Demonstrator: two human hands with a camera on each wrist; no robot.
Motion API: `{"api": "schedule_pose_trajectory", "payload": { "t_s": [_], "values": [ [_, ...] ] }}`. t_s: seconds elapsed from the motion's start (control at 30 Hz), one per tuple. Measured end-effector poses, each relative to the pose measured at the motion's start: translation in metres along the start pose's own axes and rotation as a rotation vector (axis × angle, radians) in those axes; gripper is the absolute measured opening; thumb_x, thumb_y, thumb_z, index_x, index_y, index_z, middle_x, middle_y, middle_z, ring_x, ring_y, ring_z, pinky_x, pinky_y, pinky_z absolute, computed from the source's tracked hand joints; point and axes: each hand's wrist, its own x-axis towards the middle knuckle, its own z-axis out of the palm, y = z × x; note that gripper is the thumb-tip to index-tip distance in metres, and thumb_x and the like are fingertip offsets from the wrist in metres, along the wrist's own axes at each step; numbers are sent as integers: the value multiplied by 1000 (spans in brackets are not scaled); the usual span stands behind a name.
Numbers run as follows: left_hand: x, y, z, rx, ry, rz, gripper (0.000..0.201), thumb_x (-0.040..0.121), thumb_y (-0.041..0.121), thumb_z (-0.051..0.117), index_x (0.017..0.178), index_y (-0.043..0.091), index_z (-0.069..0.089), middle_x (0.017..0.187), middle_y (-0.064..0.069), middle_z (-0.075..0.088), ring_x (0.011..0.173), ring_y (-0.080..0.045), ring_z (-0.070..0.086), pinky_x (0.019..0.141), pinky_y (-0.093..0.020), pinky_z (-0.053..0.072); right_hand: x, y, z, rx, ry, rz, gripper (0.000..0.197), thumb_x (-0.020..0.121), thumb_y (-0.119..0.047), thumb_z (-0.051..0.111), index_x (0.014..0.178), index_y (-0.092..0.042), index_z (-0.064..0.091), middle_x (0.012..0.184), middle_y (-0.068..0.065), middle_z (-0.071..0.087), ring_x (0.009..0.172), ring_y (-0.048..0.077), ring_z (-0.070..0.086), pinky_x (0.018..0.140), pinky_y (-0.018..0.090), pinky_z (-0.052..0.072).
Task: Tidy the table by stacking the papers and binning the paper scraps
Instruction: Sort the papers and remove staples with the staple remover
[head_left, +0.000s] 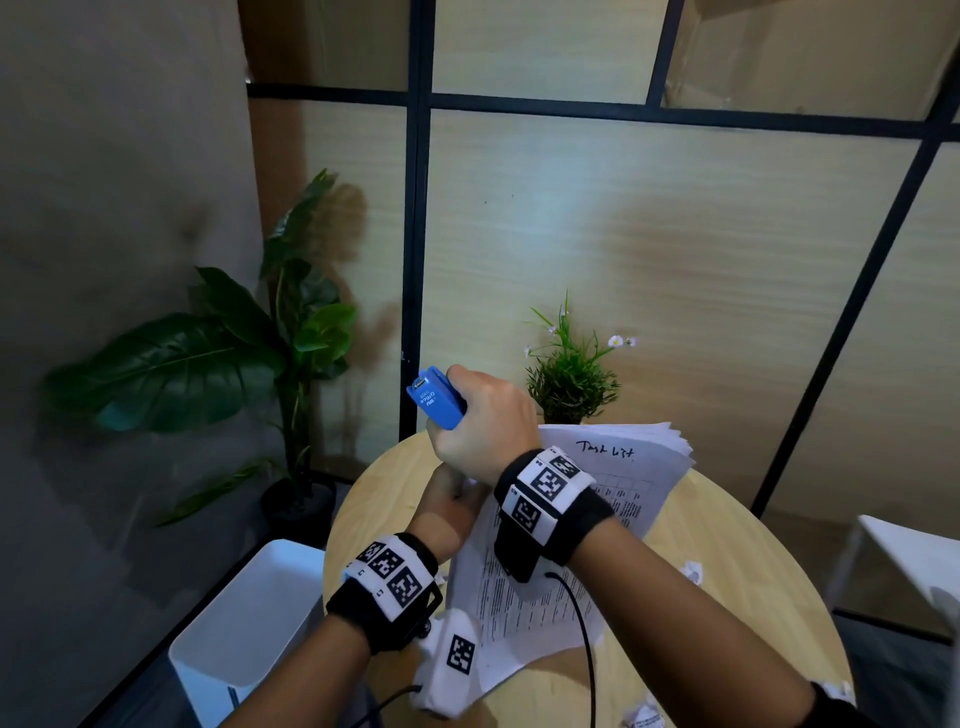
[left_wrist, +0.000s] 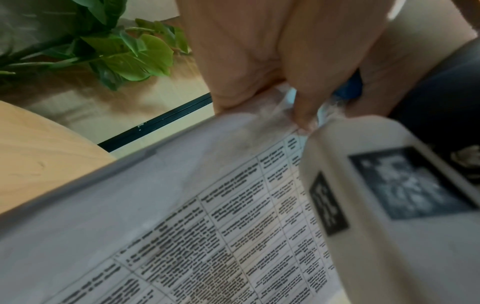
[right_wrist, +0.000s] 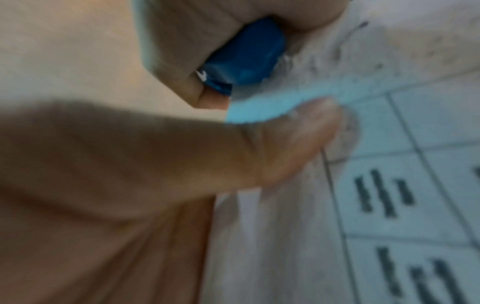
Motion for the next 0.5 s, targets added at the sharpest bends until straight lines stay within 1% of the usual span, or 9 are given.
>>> {"api": "schedule_pose_trajectory", "payload": {
  "t_s": [0.03,0.1,0.13,0.17,0.2,0.27,0.43,0.47,0.5],
  "values": [
    [-1,2,0,-23,18,-30,35,89,-17,44,73,15,49,67,3,48,62,4,48,55,-6,43,0,0,-1,3,-6,-16,18,67,-20,65,75,-17,49,68,1,52,65,31,50,58,28,30],
    [-1,8,3,-57,1,-23,41,89,-21,39,75,17,49,64,1,53,53,13,53,53,-4,43,-2,0,-5,2,-19,-57,19,68,-23,66,75,-19,48,74,3,59,70,31,55,58,27,31],
    [-1,10,3,-116,-26,-19,43,90,-22,34,77,16,49,59,-2,57,50,13,55,51,-5,44,-3,0,-7,-5,-28,-76,21,68,-25,66,77,-20,47,76,3,60,72,31,56,59,27,31],
    [0,12,4,-208,-53,-22,42,92,-20,29,79,14,50,54,0,62,48,10,57,50,-8,48,-5,1,-8,-20,-36,-93,22,69,-28,66,79,-19,49,79,3,61,73,31,57,59,27,30],
    [2,13,5,-324,-55,-60,40,95,-15,24,81,13,50,50,3,64,46,4,59,48,-12,50,-6,2,-8,-40,-43,-109,23,69,-31,65,83,-18,51,80,3,61,74,30,58,60,27,30],
    [3,16,6,-406,-37,-118,37,97,-7,22,81,13,50,45,4,63,42,-1,60,43,-13,49,-7,4,-8,-76,-52,-130,27,70,-34,64,88,-16,54,83,2,61,76,30,59,60,27,31],
    [6,15,7,-553,-9,-208,34,98,1,24,78,9,50,44,1,64,40,-3,61,41,-13,49,-4,4,-5,-106,-55,-80,26,71,-27,63,92,-14,53,85,3,62,77,32,57,61,28,27],
    [4,15,7,-590,12,-221,31,97,2,28,78,8,51,45,0,64,40,-3,61,41,-13,50,-3,4,-4,-111,-63,-73,26,71,-26,63,91,-14,53,84,4,62,76,32,58,61,29,27],
    [5,13,6,-612,17,-223,22,94,2,38,78,7,52,46,-1,65,41,-4,63,42,-14,50,-3,4,-3,-109,-66,-73,25,70,-25,64,89,-14,53,82,4,62,75,33,58,60,29,26]
  ]
}}
